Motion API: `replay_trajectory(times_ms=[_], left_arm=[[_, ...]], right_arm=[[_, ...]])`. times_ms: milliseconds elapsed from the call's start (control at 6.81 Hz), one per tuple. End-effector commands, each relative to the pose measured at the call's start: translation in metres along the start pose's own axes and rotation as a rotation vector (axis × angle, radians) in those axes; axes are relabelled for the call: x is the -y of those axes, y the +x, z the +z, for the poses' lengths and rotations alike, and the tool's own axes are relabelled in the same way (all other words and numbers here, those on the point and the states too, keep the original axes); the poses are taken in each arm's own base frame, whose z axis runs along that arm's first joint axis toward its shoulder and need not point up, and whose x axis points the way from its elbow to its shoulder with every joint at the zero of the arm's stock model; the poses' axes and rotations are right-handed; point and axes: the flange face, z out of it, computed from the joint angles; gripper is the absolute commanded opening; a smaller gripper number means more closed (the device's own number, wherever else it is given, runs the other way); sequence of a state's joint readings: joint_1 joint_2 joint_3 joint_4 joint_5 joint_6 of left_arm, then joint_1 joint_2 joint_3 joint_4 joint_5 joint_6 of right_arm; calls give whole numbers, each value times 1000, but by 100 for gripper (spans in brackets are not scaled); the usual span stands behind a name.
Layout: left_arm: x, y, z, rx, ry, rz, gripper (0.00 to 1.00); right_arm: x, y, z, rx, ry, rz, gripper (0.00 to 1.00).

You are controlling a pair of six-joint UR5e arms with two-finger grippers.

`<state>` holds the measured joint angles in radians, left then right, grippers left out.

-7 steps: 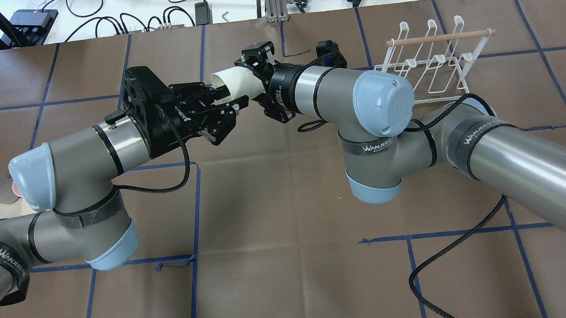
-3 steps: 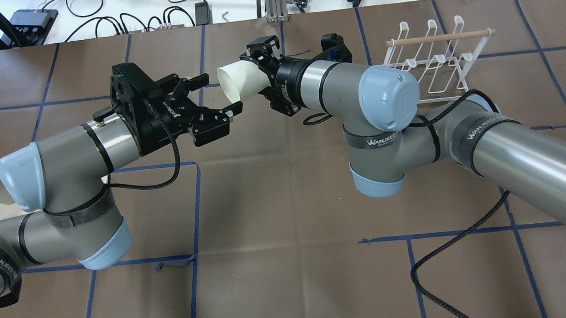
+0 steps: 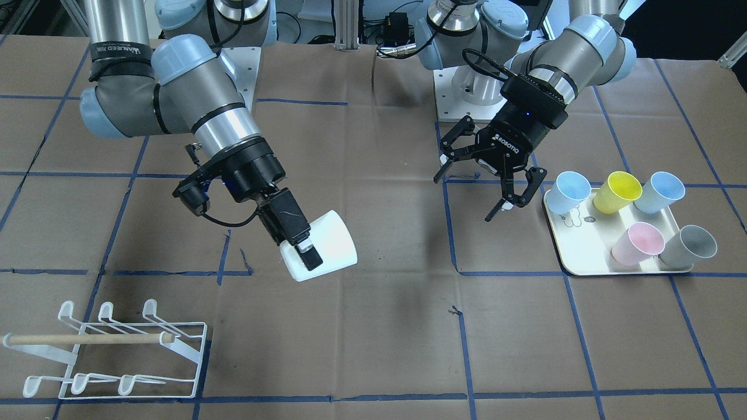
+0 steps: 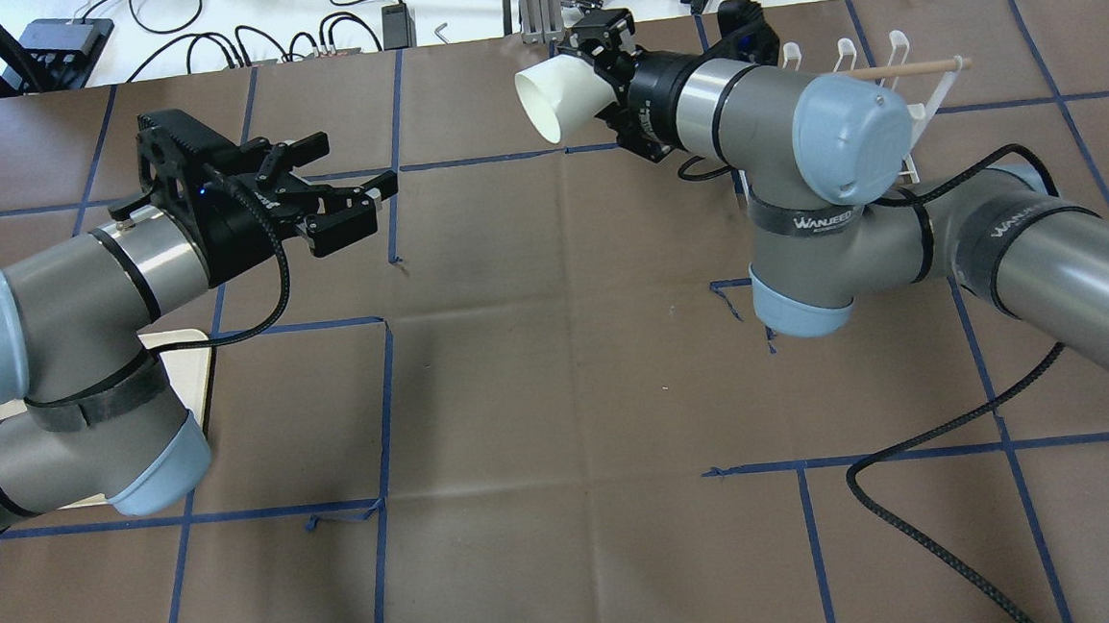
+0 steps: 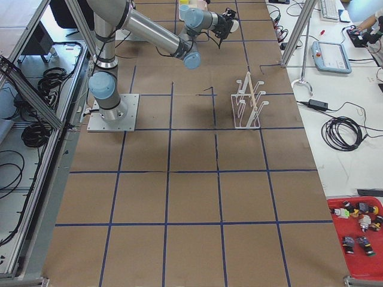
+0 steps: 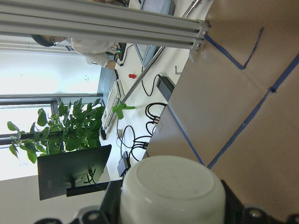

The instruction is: Transfer IKEA cup to right arm and place on rack

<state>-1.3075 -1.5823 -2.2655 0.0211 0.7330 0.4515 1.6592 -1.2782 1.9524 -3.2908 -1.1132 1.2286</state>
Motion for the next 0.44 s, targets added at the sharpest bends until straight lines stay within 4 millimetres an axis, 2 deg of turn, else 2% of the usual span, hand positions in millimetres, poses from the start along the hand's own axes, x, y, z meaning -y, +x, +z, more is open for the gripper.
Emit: replay_trajectory(times_ms=[0,147,294], left_arm=[[19,-43,-2,241,-218,-70,100],[42,-50,3,286,-354,-146,100],[78,-43,11,372,-501,-333,100]], right_arm=[[59,14,-14,-31,103,-281,13],[87,22,-22,-115,221,-436,13],[107,31,-29,-214,302,-601,13]])
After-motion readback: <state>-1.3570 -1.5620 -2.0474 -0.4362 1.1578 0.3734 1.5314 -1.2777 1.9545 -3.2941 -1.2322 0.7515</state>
